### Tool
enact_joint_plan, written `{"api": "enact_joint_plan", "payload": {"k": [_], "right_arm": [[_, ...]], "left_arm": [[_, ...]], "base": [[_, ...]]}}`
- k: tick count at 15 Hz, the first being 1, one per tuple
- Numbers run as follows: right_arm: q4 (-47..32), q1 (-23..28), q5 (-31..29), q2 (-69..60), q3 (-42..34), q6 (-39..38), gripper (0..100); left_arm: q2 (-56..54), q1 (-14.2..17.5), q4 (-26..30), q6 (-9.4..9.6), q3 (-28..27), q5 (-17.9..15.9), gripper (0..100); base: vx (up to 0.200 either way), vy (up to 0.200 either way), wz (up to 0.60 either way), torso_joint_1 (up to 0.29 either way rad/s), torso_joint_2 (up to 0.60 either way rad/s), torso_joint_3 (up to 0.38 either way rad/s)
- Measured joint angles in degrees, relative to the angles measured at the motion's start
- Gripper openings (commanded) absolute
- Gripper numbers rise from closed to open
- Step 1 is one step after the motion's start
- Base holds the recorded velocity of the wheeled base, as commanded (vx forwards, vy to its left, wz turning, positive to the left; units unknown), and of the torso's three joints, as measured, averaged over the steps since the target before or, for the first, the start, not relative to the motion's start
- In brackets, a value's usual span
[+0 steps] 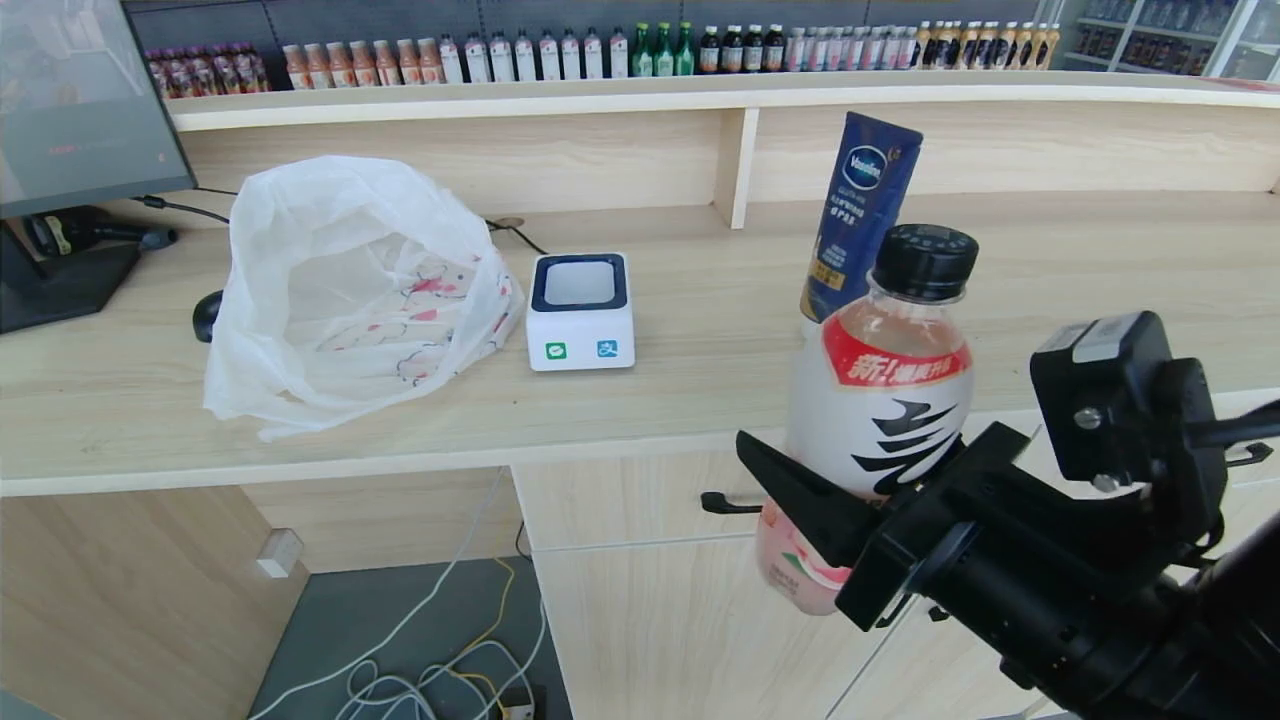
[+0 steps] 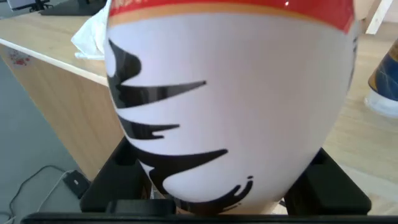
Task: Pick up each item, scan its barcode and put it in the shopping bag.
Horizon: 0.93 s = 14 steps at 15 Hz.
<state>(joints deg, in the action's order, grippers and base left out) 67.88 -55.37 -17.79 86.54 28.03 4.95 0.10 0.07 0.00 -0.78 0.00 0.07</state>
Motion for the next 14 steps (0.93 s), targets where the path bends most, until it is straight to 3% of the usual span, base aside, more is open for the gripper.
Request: {"api": "enact_joint_plan", "payload": {"k": [6,7,10,14], "right_arm": [[0.0,6.9,-0.7,2.6,11.1,-3.6,0],[0.2,8.8,0.0,3.2,13.6,-3.8,0],[1.8,13.8,9.8,4.4,17.0,-3.8,0],[3.5,20.3,9.1,4.9,18.4,-4.1,0]], "left_arm": [[0.0,0.0,0.0,0.00,0.0,0.0,100],[0.0,0.0,0.0,0.02,0.0,0.0,100],[0.0,0.0,0.0,0.02,0.0,0.0,100],[0.0,0.0,0.0,-0.15,0.0,0.0,100]], "base": [[0.000,0.000,0.00,0.000,0.00,0.000],[0.000,0.000,0.00,0.000,0.00,0.000],[0.000,0.000,0.00,0.000,0.00,0.000],[0.000,0.000,0.00,0.000,0.00,0.000]]}}
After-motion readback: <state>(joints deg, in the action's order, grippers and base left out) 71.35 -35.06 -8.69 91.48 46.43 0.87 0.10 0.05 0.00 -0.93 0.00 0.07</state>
